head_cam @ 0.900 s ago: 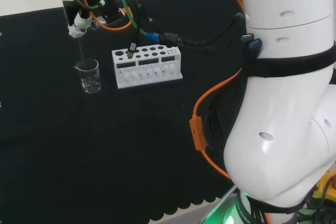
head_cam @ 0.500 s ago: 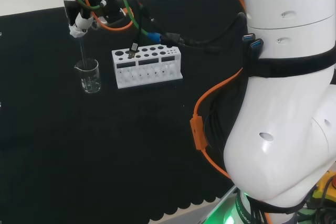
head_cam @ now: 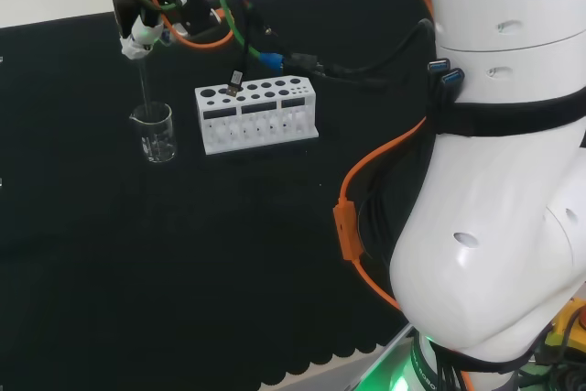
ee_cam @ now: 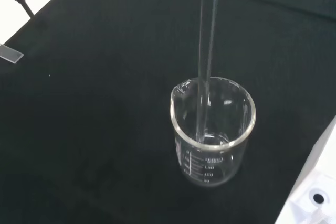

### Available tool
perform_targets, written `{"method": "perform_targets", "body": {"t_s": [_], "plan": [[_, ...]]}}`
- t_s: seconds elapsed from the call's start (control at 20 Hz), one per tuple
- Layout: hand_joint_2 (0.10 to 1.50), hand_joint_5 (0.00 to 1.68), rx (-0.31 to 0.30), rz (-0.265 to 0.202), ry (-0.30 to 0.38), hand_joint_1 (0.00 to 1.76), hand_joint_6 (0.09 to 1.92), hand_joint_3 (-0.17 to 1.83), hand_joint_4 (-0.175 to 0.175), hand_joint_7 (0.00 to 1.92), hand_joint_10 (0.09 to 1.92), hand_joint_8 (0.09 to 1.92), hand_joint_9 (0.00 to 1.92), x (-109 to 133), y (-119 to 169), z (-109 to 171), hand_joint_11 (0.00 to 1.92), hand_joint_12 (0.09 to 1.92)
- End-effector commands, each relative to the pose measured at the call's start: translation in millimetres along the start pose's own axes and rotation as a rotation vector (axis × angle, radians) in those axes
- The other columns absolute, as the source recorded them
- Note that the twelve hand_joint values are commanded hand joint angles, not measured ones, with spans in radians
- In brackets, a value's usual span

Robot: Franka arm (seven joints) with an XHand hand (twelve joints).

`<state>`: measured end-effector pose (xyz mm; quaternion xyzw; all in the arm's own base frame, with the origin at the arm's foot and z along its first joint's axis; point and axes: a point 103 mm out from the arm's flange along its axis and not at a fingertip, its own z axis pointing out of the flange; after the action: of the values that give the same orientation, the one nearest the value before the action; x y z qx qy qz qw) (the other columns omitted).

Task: Put the glass rod back on the white test tube rack.

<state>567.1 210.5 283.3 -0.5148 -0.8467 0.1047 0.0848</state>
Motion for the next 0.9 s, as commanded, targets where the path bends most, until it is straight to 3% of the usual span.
{"method": "perform_targets", "body": {"t_s": [0.05,0.4,0.9], "plan": [[1.03,1.41,0.001,0.010,-0.010,1.33,0.09,-0.17,-0.175,1.55,0.27,0.25,1.77,0.5,-4.5,-4.4,1.57,0.71],[1.03,1.41,-0.022,0.006,-0.001,1.33,0.09,-0.17,-0.175,1.55,0.28,0.25,1.77,0.9,-10.3,-11.3,1.57,0.71],[1.03,1.41,-0.076,0.029,-0.003,1.33,0.09,-0.17,-0.175,1.55,0.28,0.25,1.77,-4.9,-45.6,-54.6,1.57,0.71]]}}
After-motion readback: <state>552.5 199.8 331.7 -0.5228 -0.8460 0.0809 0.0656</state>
